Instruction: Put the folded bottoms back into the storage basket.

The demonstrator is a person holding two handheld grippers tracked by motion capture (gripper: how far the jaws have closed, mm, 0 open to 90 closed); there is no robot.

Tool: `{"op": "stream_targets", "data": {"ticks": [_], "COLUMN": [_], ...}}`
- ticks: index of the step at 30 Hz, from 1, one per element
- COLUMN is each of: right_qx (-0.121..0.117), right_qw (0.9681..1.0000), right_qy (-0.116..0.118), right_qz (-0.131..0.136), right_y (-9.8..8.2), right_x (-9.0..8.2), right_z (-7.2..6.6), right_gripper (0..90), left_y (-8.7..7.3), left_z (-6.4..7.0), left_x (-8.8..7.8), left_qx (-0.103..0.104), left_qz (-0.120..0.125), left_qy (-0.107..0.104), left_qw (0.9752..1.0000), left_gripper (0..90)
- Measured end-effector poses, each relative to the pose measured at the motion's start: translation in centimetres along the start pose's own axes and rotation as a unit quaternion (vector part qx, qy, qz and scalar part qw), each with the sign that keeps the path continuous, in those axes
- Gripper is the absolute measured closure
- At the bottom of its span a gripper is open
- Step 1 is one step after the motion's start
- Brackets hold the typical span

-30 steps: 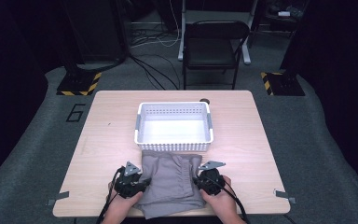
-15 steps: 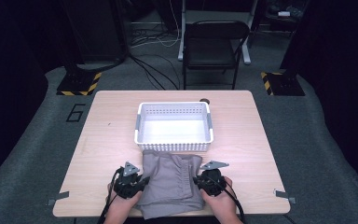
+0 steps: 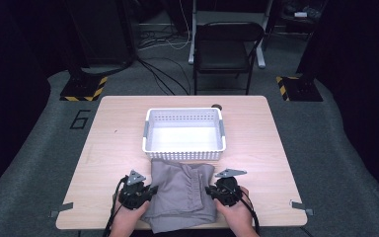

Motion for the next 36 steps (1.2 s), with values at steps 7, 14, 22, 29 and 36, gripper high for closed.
{"op": "stream_targets", "data": {"ticks": [7, 14, 22, 29, 36], "right_qx": [0.017, 0.024, 0.020, 0.015, 0.004], "right_qw": [0.9998, 0.9994, 0.9992, 0.9989, 0.9991], "right_qy": [0.006, 0.013, 0.019, 0.028, 0.029], "right_qz": [0.004, 0.020, 0.031, 0.033, 0.032], "right_y": [0.2, 0.9, 1.5, 2.2, 3.0], "right_x": [-0.6, -1.6, -2.5, -3.0, -3.5], "right_z": [-0.1, 0.2, -0.3, -0.9, -1.0], "right_gripper": [84.8, 84.8, 84.8, 84.8, 84.8], "left_y": [0.2, 0.7, 1.3, 2.1, 3.1], "left_z": [-0.1, -0.4, -0.4, -0.7, -0.9], "left_x": [-0.5, -1.7, -2.6, -3.5, -3.8], "left_qx": [-0.011, -0.028, -0.031, -0.047, -0.042], "left_qz": [0.004, 0.014, 0.029, 0.035, 0.034], "left_qy": [0.000, -0.009, -0.003, -0.002, -0.008], "left_qw": [0.9999, 0.9995, 0.9991, 0.9983, 0.9985], "left_gripper": [79.4, 79.6, 79.7, 79.6, 79.5]}}
Point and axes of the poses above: each handheld gripper's, and its own axes: x roughly forward along the jaws, y roughly out of its top, z roughly to its right, the point moved 2 cm from there along x, roughly forward along the jaws, and after that the axes turned 13 degrees about x, right-handed, at the moved point
